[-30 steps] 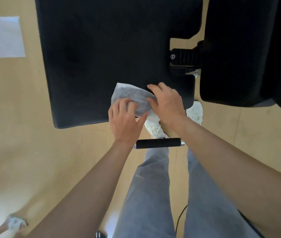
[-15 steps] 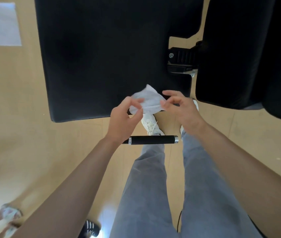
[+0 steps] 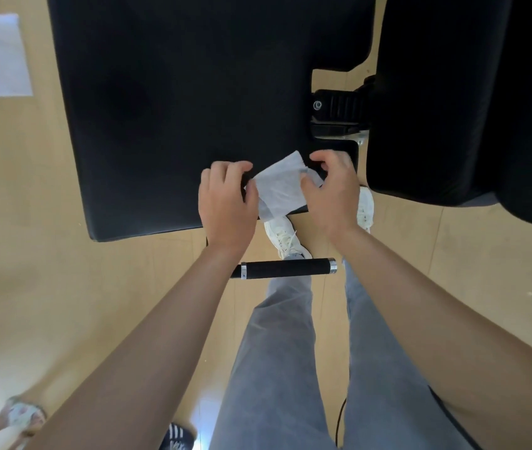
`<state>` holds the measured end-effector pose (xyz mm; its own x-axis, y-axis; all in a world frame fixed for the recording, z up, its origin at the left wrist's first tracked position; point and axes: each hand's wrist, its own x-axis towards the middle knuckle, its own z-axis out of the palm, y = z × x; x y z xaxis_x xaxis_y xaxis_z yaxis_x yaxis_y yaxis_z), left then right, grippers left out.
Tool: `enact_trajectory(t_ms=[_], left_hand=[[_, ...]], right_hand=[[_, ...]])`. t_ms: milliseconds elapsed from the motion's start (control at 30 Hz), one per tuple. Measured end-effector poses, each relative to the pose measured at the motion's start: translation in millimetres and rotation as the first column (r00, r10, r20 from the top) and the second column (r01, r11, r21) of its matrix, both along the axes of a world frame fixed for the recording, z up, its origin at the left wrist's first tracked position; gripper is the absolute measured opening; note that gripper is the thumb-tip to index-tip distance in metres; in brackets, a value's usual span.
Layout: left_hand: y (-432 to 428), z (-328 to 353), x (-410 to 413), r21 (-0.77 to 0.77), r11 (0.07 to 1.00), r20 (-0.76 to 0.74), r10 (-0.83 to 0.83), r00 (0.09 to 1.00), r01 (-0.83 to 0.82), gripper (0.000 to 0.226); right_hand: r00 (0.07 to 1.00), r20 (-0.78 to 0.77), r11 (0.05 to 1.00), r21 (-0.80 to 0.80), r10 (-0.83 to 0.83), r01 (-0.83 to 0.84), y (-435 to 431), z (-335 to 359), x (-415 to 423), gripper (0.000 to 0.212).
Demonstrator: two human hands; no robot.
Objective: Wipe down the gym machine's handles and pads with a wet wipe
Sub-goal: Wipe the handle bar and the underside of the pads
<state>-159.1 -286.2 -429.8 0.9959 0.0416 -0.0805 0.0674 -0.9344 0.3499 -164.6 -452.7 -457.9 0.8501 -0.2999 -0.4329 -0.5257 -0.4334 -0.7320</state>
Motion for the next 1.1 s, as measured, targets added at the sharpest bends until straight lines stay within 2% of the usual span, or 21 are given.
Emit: enact_trajectory(t_ms=[67,100,167,233,333,433,567,700,867,967,1100], left_hand=[[0.0,0.6,-13.3,-0.013,0.987,0.076,-0.162,0.984,0.163,0.027],[0.7,0.1,-21.2,-0.004,0.962,0.058,-0.273,0.960,0.273,0.033],[6.3,-2.9,-36.0,0.062,0.886,-0.105,-0.453,0.885,0.460,0.047],[15.1,-6.0,-44.3,0.154,0.819,-0.287,-0.498,0.818,0.553,0.057],[19.2,-10.0,-41.9,0.227,0.772,-0.421,-0.471,0.775,0.593,0.068],[3.6,-15.9,-25.1,0.262,0.747,-0.437,-0.472,0.765,0.611,0.072],[-26.3,-27.3,10.3,0.273,0.734,-0.414,-0.494,0.765,0.622,0.067],[-37.6,-33.4,12.8,0.258,0.685,-0.411,-0.560,0.719,0.681,0.066],[-27.7,-29.2,-9.8,0.218,0.632,-0.418,-0.628,0.657,0.743,0.070],[-17.6,-26.6,-25.4,0.235,0.634,-0.412,-0.621,0.667,0.736,0.071],[-3.3,-23.4,-25.5,0.270,0.646,-0.401,-0.598,0.694,0.714,0.068]], right_hand=[[0.974,0.168,0.986,-0.099,0.151,-0.135,2.6,-1.6,-11.0,0.030],[0.944,0.214,0.966,-0.108,0.252,-0.234,3.9,-6.0,-18.1,0.035],[0.861,0.229,0.889,-0.069,0.455,-0.452,3.9,-18.6,-31.9,0.044],[0.779,0.191,0.797,-0.038,0.598,-0.603,-0.9,-31.9,-41.1,0.050],[0.690,0.107,0.698,-0.139,0.715,-0.702,-12.1,-42.5,-42.1,0.058],[0.689,-0.010,0.671,-0.214,0.725,-0.710,-15.7,-43.0,-36.2,0.062],[0.770,-0.132,0.724,-0.274,0.624,-0.634,-17.3,-47.7,-30.5,0.065],[0.821,-0.226,0.765,-0.298,0.525,-0.571,-13.3,-52.3,-39.2,0.068],[0.833,-0.249,0.794,-0.263,0.494,-0.549,-11.7,-47.3,-71.2,0.071],[0.823,-0.227,0.798,-0.215,0.520,-0.563,-6.5,-38.8,-85.5,0.073],[0.805,-0.185,0.770,-0.236,0.564,-0.593,0.7,-37.0,-81.4,0.069]])
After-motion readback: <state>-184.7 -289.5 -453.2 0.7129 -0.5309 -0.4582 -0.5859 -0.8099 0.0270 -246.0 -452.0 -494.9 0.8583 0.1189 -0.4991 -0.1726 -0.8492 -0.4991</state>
